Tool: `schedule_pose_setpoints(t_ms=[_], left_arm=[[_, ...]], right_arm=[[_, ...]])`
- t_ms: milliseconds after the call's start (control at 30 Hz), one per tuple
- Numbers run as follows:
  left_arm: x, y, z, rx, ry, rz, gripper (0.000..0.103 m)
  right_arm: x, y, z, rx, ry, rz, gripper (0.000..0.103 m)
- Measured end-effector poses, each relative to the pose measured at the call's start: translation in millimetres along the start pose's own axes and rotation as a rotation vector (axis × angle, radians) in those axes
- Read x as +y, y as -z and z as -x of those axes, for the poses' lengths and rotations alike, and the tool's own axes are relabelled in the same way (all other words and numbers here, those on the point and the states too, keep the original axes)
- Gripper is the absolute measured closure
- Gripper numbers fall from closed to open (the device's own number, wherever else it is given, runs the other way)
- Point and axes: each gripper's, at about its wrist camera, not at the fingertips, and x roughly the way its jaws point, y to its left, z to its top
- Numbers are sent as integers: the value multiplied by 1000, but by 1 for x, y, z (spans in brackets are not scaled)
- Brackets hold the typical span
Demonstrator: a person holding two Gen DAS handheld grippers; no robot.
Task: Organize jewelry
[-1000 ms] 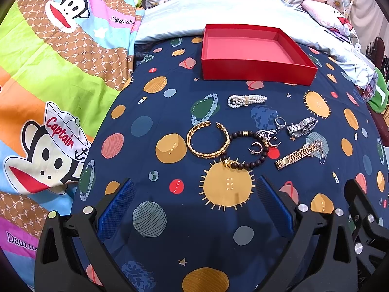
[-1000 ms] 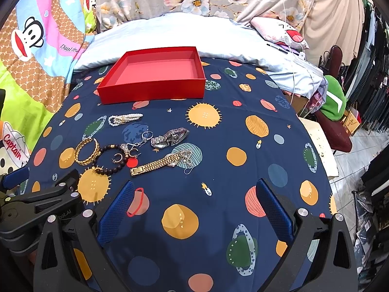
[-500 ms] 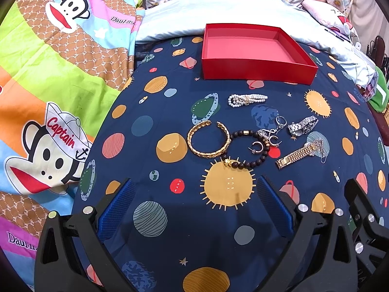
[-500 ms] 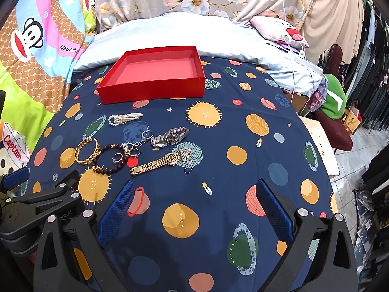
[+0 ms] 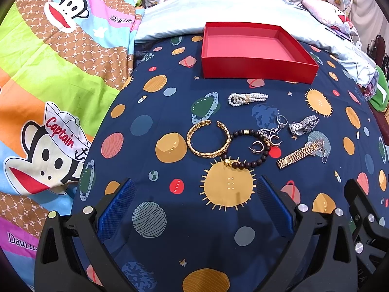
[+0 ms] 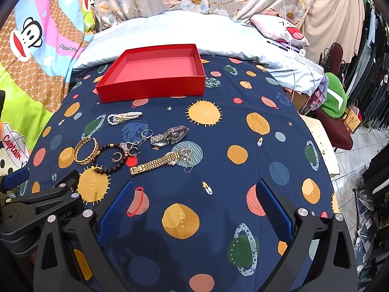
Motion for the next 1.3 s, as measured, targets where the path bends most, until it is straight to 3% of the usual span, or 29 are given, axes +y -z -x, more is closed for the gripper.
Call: schedule_pose_setpoints(t_ms=[100,267,533,700,1067,1133,1200,1300], left_arm=[[0,3,-2,8,12,-3,6],[9,6,-14,58,93,24,5],[29,2,-22,12,135,82,6],[31,-6,-32,6,104,76,6],[18,-22,-65,9,134,54,6],[17,-25,-74,25,141,60,7],[16,-26,-79,45,160,69,19],[16,-25,-86,68,178,83,28]], right_arm=[[-1,2,-3,6,-11,1,5],[-2,6,-16,27,-35,3,5],[-3,7,-30,66,-55,-3,7],[-8,6,-36,77,-50,-20,7],[-10,4,-44,97,-50,-19,7],[-10,3,-46,99,-47,-18,7],[-11,3,-47,102,-44,-20,7],[-11,3,-50,110,-43,-23,7]])
